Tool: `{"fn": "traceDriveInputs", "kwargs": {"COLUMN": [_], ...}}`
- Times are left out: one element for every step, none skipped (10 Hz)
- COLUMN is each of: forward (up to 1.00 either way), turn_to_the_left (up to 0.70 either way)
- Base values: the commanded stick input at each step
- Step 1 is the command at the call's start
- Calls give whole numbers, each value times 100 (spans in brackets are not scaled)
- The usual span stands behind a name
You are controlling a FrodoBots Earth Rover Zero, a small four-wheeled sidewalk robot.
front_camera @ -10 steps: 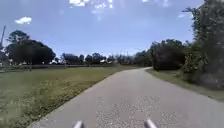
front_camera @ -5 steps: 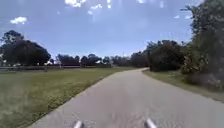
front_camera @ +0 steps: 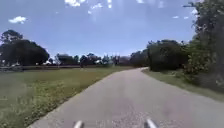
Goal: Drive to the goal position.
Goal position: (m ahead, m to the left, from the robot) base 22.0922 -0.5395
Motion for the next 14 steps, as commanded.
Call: {"fn": "traceDriveInputs", "kwargs": {"forward": [50,50,50,50,50,50,50,50,50,50,50,50,50,50], "turn_to_the_left": [0,0,0,0,0,0,0,0,0,0,0,0,0,0]}}
